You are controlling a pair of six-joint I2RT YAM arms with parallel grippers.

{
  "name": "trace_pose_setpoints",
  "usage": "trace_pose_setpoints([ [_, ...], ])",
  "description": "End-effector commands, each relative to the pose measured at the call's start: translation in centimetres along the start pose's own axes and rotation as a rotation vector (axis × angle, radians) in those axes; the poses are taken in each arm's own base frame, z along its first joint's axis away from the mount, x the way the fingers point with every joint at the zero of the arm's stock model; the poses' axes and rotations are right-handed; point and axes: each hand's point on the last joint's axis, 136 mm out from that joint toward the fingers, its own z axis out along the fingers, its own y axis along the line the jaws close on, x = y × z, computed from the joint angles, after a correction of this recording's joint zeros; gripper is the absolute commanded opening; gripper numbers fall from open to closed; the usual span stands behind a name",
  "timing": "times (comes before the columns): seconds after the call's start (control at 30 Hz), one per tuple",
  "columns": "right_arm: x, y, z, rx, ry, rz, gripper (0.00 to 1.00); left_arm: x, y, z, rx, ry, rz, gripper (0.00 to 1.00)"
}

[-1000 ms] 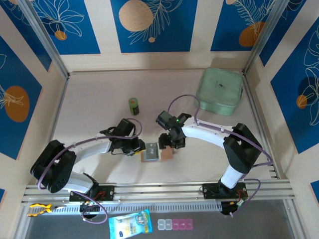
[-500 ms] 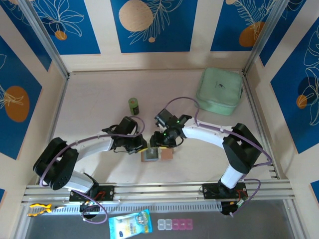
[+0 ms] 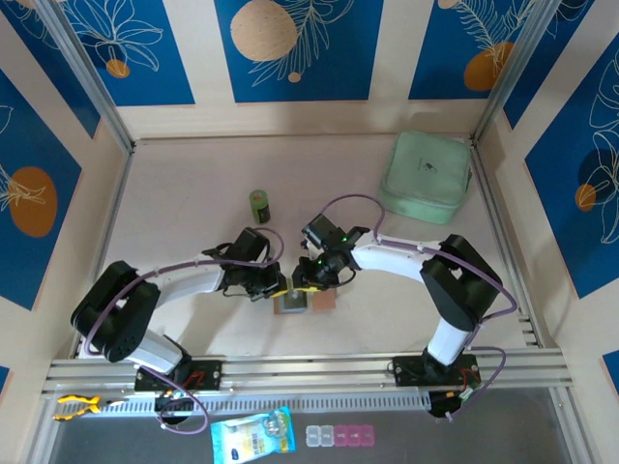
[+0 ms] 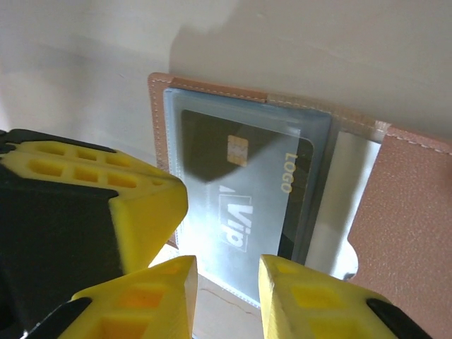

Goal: Take the credit cards out of the card holder

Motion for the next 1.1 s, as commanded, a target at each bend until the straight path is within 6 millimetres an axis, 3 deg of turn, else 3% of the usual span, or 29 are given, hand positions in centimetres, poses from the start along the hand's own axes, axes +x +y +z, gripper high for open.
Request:
trace_pose_setpoints([
  [0.0, 0.6, -0.9, 0.6, 0.01, 0.04, 0.01, 0.3, 0.4, 0.5, 0.3, -0.023, 0.013, 0.002, 0.08],
  [0.43, 0.8, -1.6, 1.7, 0.024, 0.069, 0.022, 0.28, 0.4, 1.3, 0.5, -0.047, 0.01, -0.011, 0.06],
  [0.87, 0.9, -1.5, 2.2, 0.005, 0.09, 0.024, 0.18, 0.5, 1.3, 0.5, -0.048, 0.011, -0.011, 0.06],
  [1.07, 0.9, -2.0, 2.4, 0.028, 0.096, 0.043, 0.22, 0.4, 1.3, 0.5, -0.047, 0.01, -0.013, 0.05],
])
